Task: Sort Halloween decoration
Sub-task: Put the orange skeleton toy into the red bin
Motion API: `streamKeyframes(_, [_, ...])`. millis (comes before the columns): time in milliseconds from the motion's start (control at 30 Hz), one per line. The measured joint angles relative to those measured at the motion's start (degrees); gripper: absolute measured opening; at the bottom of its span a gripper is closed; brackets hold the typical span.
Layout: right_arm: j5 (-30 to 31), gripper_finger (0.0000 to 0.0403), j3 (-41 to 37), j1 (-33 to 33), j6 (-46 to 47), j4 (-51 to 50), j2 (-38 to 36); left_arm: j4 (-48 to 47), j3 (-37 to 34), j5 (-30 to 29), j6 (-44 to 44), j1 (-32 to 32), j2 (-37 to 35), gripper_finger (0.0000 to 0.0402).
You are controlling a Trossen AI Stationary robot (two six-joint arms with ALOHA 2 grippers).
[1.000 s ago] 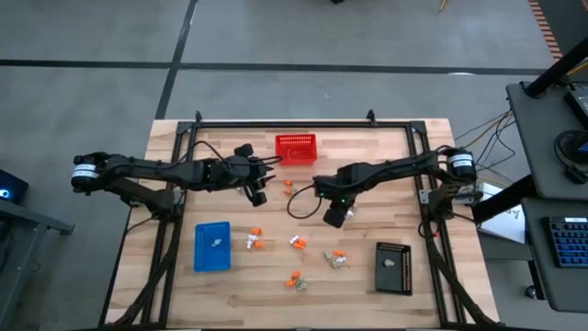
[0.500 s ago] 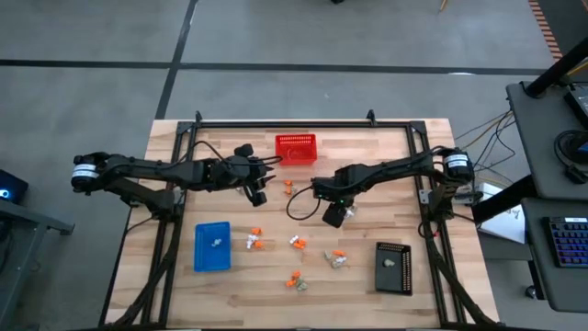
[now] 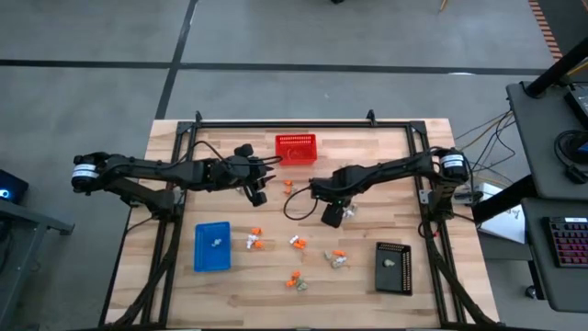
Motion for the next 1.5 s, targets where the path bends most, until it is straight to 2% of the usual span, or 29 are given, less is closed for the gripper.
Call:
streamKeyframes(233, [-0.19,0.0159,0.05,0.00,-2.43,-0.03,3.77,0.02,0.00,-0.01,0.00,0.00,0.00,0.0087])
streamKeyframes(533, [0.22,0.0146,0.30,0.00,-4.00,0.66,4.62,0.05,0.00,0.00,-0.02,0.00,0.00,0.0087])
streamKeyframes(667, [0.62,0.0110,0.72,0.07,-4.44,0.76,4.71,0.41,0.00,-0.81,-0.72,0.00,0.00,0.0087])
streamKeyframes(867, [0.44,0.0039,0.77,0.11,-5.14,1.19,4.62,0.39,0.00,-7.51,-4.22,0.02,-0.53,0.0087])
streamKeyframes(967, [0.60,0.0016,0.77,0.09,-5.22,1.22,4.23,0.39,0.00,-9.39,-5.19,0.01,-0.84,0.0087])
streamKeyframes(1133, [2.41,0.0014,0.66,-0.07,-5.12,1.85,2.75,0.39,0.00,-9.58,-6.05,0.00,-0.94,0.0087])
streamKeyframes(1500, [1.80,0.0013,2.16,-0.54,-5.50,3.10,0.05,0.17,0.00,-9.65,-6.01,-0.45,-2.63,0.0087])
